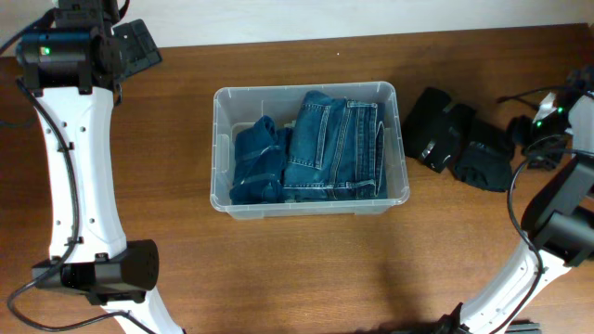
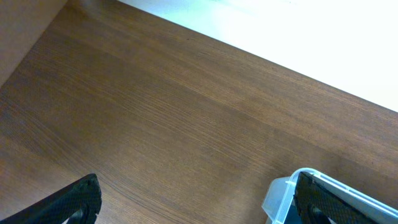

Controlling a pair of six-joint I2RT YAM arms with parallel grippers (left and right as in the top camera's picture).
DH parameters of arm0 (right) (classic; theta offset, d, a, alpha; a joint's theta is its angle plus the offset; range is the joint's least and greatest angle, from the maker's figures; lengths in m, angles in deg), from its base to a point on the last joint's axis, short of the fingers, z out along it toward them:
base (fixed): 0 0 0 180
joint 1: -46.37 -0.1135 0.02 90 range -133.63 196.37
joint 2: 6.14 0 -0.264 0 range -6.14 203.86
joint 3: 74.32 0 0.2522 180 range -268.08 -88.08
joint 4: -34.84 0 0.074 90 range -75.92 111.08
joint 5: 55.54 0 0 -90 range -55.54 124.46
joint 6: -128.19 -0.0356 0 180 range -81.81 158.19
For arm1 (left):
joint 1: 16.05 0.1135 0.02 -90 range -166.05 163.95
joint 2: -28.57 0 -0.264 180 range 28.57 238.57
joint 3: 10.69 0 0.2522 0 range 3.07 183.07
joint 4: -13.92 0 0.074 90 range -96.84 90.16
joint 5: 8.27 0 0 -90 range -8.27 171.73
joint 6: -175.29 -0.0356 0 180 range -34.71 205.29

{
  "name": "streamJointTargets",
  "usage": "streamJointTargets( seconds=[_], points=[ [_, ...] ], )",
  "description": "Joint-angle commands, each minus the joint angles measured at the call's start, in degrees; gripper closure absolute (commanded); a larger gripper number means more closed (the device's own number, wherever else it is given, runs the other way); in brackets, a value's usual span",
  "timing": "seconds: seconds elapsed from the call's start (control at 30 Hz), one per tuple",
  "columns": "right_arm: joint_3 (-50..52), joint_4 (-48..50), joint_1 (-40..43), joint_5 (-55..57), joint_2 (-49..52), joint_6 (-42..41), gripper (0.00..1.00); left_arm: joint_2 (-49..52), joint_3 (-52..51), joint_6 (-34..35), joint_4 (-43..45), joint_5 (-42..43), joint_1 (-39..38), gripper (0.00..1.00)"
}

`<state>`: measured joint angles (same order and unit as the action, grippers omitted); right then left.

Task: Pack container
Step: 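Move the right gripper to the black clothing and grasp it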

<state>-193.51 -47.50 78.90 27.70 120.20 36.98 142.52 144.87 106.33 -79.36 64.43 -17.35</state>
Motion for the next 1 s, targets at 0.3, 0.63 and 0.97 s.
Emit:
streamJointTargets(
  seconds=[0.3,0.63,0.97],
  points=[
    [12.6,10.6,0.2,-2.9,1.6,1.9,0.26,0.3,-0.4,0.7,0.2,0.0,0.3,0.01],
    [14.4,9.4,0.6,-5.7,0.6,1.9,0.75,0.3,-0.4,0.7,0.2,0.0,0.3,0.01],
    [12.2,5.4,1.2,-6.8,-14.1,1.8,0.81,0.3,-0.4,0.8,0.2,0.0,0.3,0.01]
  ],
)
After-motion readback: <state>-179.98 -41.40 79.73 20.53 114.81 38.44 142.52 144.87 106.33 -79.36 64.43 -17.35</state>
